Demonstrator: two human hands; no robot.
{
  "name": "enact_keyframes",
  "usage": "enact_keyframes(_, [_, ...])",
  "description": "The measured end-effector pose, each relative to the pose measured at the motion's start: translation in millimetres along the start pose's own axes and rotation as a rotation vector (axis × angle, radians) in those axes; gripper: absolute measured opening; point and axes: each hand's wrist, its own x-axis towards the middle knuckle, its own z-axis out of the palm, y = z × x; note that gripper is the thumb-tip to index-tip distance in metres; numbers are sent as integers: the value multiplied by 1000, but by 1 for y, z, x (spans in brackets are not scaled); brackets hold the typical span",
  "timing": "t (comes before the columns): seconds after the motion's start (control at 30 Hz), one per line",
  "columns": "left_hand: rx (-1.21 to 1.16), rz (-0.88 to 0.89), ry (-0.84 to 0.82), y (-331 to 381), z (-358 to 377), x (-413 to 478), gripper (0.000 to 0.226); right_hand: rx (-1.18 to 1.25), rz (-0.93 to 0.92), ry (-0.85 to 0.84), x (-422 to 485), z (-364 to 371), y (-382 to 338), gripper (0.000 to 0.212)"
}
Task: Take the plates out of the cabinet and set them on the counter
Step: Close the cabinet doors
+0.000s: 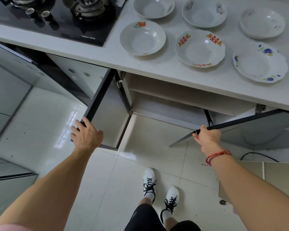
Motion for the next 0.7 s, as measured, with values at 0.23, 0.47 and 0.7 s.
enact_keyframes(0.23, [2, -24, -8, 0, -1, 3, 56, -28, -15, -5, 0, -1, 1, 31])
enact_keyframes(0.47, [-14, 17, -7, 22, 3, -18, 56, -52, -25, -30, -1, -1, 1, 36])
enact_keyframes(0.7, [-64, 187, 20, 57, 18, -49, 68, -61, -28, -50, -3, -3, -4, 34])
